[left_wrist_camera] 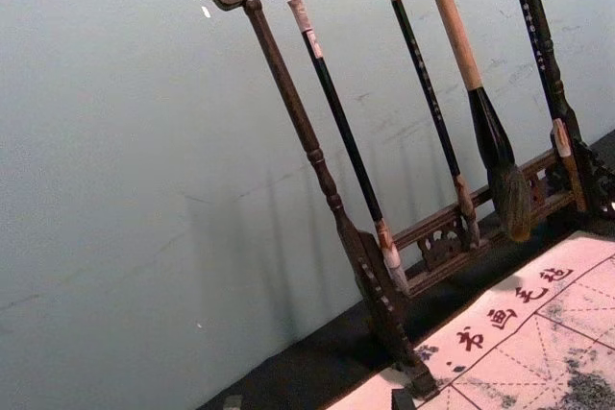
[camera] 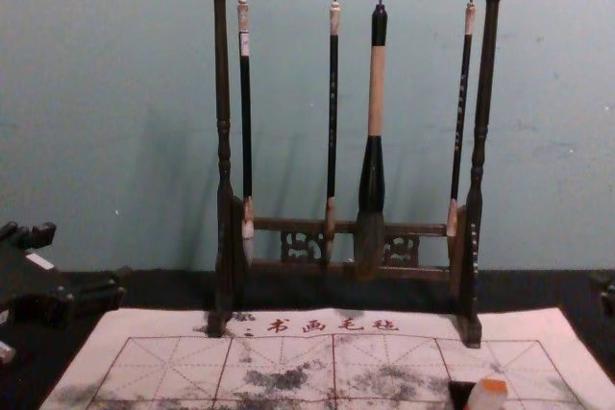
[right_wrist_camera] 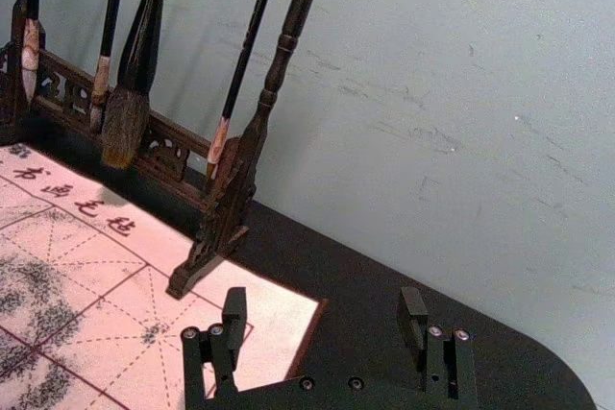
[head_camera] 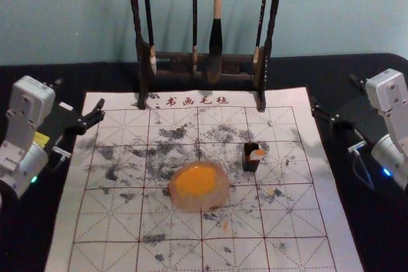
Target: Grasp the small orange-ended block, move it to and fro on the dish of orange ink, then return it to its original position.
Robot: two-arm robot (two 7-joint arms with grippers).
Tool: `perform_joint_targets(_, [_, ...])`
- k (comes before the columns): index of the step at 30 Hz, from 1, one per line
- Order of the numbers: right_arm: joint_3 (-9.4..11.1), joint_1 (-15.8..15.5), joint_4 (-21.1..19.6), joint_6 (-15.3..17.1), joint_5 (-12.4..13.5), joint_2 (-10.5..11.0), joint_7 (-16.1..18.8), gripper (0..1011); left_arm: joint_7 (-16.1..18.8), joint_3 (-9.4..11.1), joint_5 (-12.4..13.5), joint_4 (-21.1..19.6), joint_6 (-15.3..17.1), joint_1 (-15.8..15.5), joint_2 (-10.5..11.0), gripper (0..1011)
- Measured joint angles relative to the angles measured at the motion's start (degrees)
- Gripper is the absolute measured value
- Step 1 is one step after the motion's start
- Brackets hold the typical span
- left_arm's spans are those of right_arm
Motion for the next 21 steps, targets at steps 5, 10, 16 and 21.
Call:
perform_joint_targets(5, [0.00,0.00,0.00,0.00,0.00,0.00,0.00,1003,0.00,0.00,0.00,0.00,0.00,0.00,0.00,1001])
perform_joint_targets(10, [0.00,0.00,0.00,0.00,0.00,0.00,0.00,1002,0.00,0.00,0.00,0.00,0.00,0.00,0.00,1001])
perform_joint_targets(16, [0.00,0.00,0.00,0.00,0.00,0.00,0.00,1002,0.00,0.00,0.00,0.00,0.00,0.00,0.00,1001])
perform_joint_targets(21, [0.00,0.00,0.00,0.00,0.00,0.00,0.00,1002,0.00,0.00,0.00,0.00,0.00,0.00,0.00,1001])
